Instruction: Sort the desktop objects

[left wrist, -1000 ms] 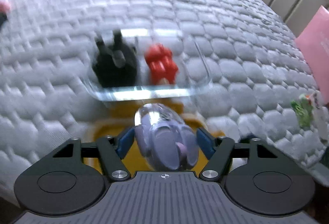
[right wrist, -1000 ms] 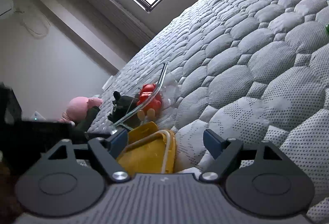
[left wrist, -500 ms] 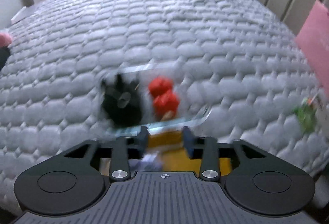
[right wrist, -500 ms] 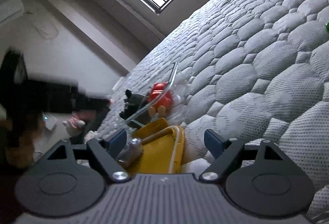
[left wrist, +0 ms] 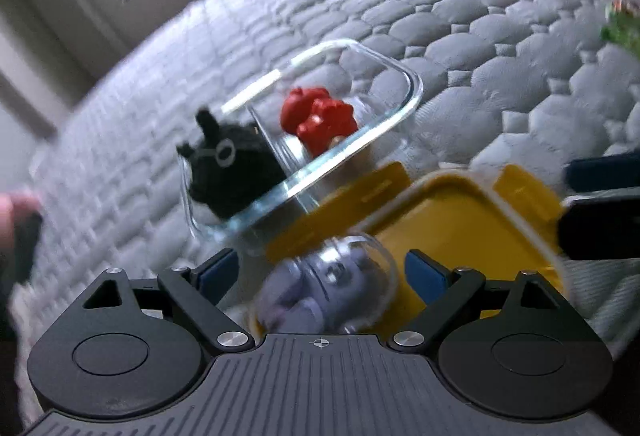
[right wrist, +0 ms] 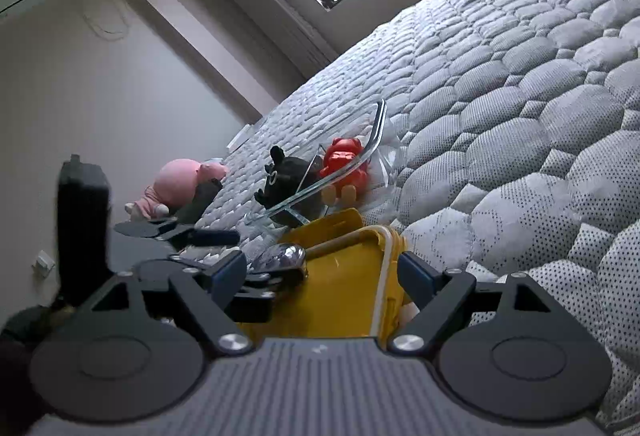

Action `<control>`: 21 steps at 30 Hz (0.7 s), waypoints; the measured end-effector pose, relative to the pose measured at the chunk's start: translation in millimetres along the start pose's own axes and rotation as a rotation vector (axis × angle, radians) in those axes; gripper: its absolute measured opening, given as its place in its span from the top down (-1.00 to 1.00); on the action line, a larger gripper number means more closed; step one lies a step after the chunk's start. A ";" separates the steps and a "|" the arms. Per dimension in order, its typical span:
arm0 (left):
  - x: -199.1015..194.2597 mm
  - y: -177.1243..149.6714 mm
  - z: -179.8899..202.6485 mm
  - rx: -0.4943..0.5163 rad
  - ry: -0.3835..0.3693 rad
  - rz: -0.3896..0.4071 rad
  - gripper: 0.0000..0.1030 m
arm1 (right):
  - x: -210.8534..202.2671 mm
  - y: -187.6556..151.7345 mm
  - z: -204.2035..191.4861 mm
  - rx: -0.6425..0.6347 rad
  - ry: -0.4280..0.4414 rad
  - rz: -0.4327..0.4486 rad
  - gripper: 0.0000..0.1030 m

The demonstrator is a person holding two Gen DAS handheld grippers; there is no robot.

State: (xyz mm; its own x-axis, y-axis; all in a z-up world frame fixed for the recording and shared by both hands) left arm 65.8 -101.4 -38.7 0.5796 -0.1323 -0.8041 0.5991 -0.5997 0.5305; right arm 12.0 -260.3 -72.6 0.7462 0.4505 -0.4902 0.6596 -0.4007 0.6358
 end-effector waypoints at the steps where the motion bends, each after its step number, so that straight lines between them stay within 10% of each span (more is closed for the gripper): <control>1: 4.0 0.0 -1.7 -0.012 -0.015 0.001 -0.69 | -0.1 -0.6 -0.6 -0.003 -0.006 -0.002 -0.63; 8: -0.8 -3.3 -25.0 -0.182 -0.125 0.032 -0.43 | 8.1 -1.0 1.0 0.008 -0.034 -0.032 -0.64; 12: -25.1 -2.3 -39.2 -0.261 -0.186 0.077 0.06 | 10.0 1.3 5.5 0.026 -0.034 -0.040 -0.64; 21: -29.7 1.0 -80.8 -0.518 -0.321 0.089 0.16 | 10.0 1.2 6.3 0.050 -0.036 -0.044 -0.66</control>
State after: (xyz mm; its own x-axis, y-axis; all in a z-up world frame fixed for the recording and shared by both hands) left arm 93.8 -34.3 7.4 0.4928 -0.4437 -0.7485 0.7933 -0.1243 0.5960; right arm 20.8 -261.3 -80.4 0.7184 0.4401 -0.5387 0.6950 -0.4206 0.5832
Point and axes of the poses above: each gripper's, at about its wrist camera, not at the fingertips, and x roughly the way its jaws point, z to its right, y to its top, the point moved 2 cm from there along x, roughly the way its jaws point, and after that the axes turned 11 degrees about -y, right-handed, at the moved point
